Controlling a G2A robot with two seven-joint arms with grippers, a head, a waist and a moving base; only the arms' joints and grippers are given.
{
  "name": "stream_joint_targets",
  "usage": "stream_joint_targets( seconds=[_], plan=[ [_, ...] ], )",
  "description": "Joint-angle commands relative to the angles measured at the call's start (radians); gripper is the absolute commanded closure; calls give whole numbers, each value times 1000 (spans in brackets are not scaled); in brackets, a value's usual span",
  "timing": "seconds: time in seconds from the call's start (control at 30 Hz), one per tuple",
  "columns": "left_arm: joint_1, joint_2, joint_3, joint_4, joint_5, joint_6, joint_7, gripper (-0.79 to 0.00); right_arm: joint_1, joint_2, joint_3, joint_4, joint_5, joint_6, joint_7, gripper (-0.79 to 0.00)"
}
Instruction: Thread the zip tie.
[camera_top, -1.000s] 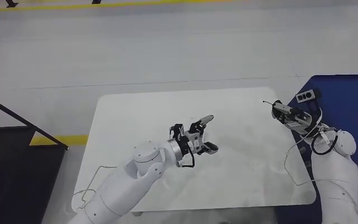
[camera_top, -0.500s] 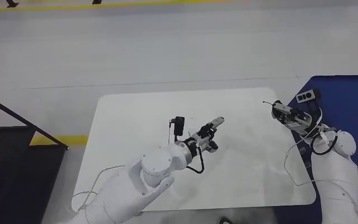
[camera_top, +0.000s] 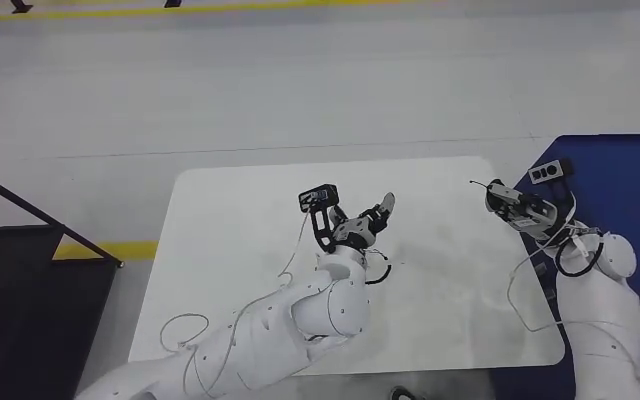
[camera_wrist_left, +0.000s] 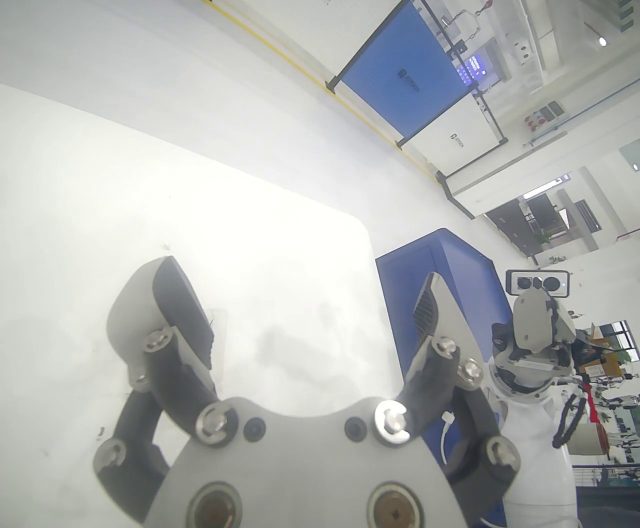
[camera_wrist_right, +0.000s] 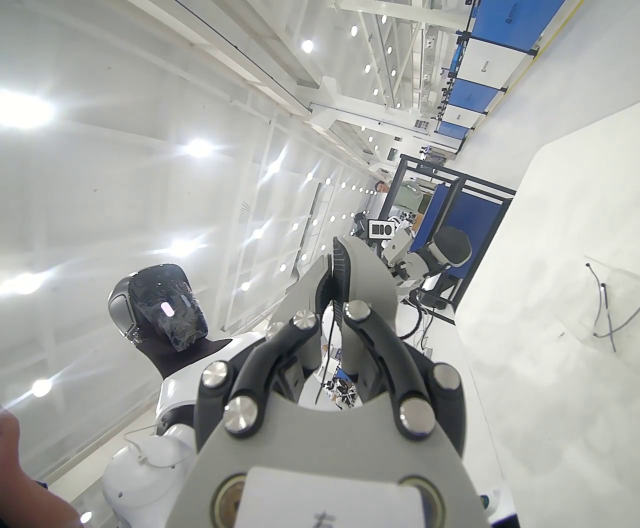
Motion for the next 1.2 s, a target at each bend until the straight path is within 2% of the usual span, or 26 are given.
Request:
stream_joint_targets(
  seconds=[0.0, 0.07, 0.17, 0.27, 0.33, 0.4, 0.43, 0.47, 0.6, 0.67, 0.93, 1.07, 1.17],
  plan=[
    [0, 0, 0, 0, 0, 0, 0, -785, 0, 0, 0, 0, 0, 0, 0, 0],
    [-9, -1, 22, 8, 28, 12, -73, -785, 0, 0, 0, 0, 0, 0, 0, 0],
    [-98, -15, 64, 55, 82, 63, -276, -785, 0, 0, 0, 0, 0, 0, 0, 0],
    [-225, -54, 83, 154, 20, 59, -554, -785, 0, 0, 0, 0, 0, 0, 0, 0],
    [-273, -84, 58, 257, -65, 5, -661, -785, 0, 0, 0, 0, 0, 0, 0, 0],
    [-301, -115, 27, 370, -177, -55, -755, -653, 0, 0, 0, 0, 0, 0, 0, 0],
    [-315, -128, 30, 427, -194, -62, -782, -603, 0, 0, 0, 0, 0, 0, 0, 0],
    [-329, -142, 35, 474, -203, -43, -792, -511, 0, 0, 0, 0, 0, 0, 0, 0],
    [-351, -192, 43, 579, -256, -4, -822, -446, 0, 0, 0, 0, 0, 0, 0, 0],
    [-353, -211, 53, 612, -251, 24, -807, -357, 0, 0, 0, 0, 0, 0, 0, 0],
    [-376, -269, 84, 715, -261, 111, -885, -357, 0, 0, 0, 0, 0, 0, 0, 0],
    [-404, -282, 96, 706, -236, 188, -922, -323, 0, 0, 0, 0, 0, 0, 0, 0],
    [-420, -286, 116, 729, -212, 192, -945, -336, 0, 0, 0, 0, 0, 0, 0, 0]
  ],
)
